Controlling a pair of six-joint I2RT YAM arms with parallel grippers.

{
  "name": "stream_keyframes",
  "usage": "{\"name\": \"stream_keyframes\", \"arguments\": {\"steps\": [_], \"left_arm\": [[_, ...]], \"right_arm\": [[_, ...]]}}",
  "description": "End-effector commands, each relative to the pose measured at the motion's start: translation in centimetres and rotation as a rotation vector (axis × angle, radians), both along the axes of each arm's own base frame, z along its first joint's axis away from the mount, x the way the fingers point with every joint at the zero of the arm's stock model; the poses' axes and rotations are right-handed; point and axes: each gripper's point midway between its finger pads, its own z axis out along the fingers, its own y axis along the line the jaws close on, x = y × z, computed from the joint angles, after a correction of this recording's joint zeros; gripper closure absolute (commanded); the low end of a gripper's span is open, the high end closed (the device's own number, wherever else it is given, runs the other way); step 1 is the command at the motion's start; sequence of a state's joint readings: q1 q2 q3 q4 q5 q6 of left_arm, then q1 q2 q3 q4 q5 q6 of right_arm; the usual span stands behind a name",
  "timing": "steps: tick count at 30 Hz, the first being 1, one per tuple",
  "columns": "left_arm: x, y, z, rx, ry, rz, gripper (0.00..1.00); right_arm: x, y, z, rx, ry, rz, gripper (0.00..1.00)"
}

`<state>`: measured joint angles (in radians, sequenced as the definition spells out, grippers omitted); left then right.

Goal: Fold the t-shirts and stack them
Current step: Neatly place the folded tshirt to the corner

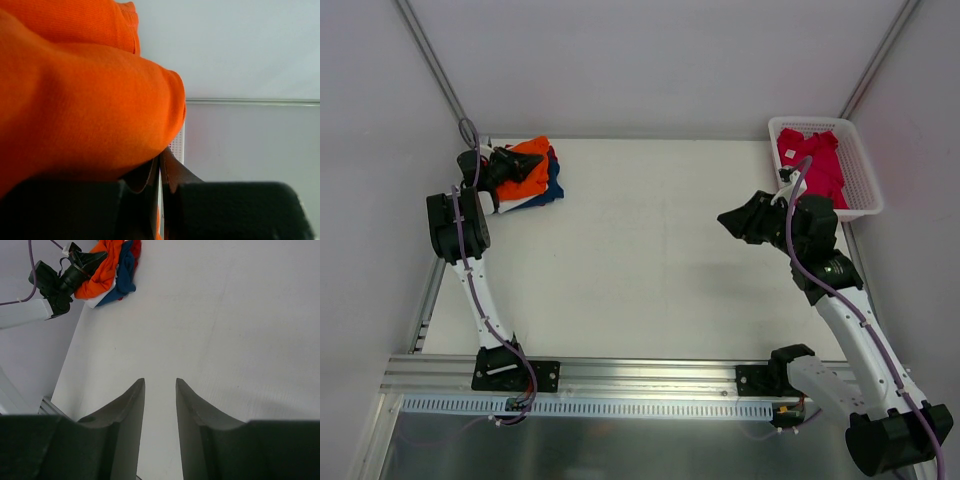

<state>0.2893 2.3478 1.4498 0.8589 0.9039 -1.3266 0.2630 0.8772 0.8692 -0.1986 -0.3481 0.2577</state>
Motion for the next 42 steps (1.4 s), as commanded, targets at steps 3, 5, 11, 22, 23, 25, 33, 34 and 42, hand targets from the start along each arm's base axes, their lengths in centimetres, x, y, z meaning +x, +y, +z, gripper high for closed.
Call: {"name": "stream_keyframes", "arguments": {"steps": [3,5,11,22,23,25,33,34,42], "left_arm": [[-2.2,-0.2,-7.9,-0.047,0.231,0.015,1.0],[-2.0,-0.1,-6.5,-0.025,0.208,0.01,1.0],[-1.1,-0.1,2.6,0.074,0.052,-0.008,1.0],[-4.6,-6.6,17.7,0.285,-0.22,-0.099,1.0],[-4.9,-7.1,18.4,0.306,-0.228,-0.093,1.0],[-6.5,-9.3,20.5,0.384,-0.294,-0.115,1.0],[-10.2,-15.3,17.5,0.591,-0.281,-0.154,1.0],[-10.7,-16.7,17.1,0.61,-0.288,-0.18,1.0],[-12.8,-22.9,11.7,0.817,-0.284,-0.275,1.0]], "right_arm": [[0.0,-0.3,0.7,0.003,-0.027,-0.009,0.66],[0.0,-0.3,0.5,0.002,-0.024,-0.007,0.66],[0.1,-0.2,0.0,0.005,-0.014,-0.007,0.66],[0.2,-0.2,0.0,0.008,-0.011,-0.013,0.66],[0.2,-0.3,-0.1,0.005,-0.008,-0.014,0.66],[0.4,-0.4,-0.4,0.002,-0.002,-0.02,0.66],[1.4,-0.4,-3.1,-0.049,0.062,-0.026,0.66],[1.5,-0.5,-3.5,-0.056,0.07,-0.029,0.66],[3.2,-2.4,-6.2,-0.183,0.116,-0.118,0.65]]}}
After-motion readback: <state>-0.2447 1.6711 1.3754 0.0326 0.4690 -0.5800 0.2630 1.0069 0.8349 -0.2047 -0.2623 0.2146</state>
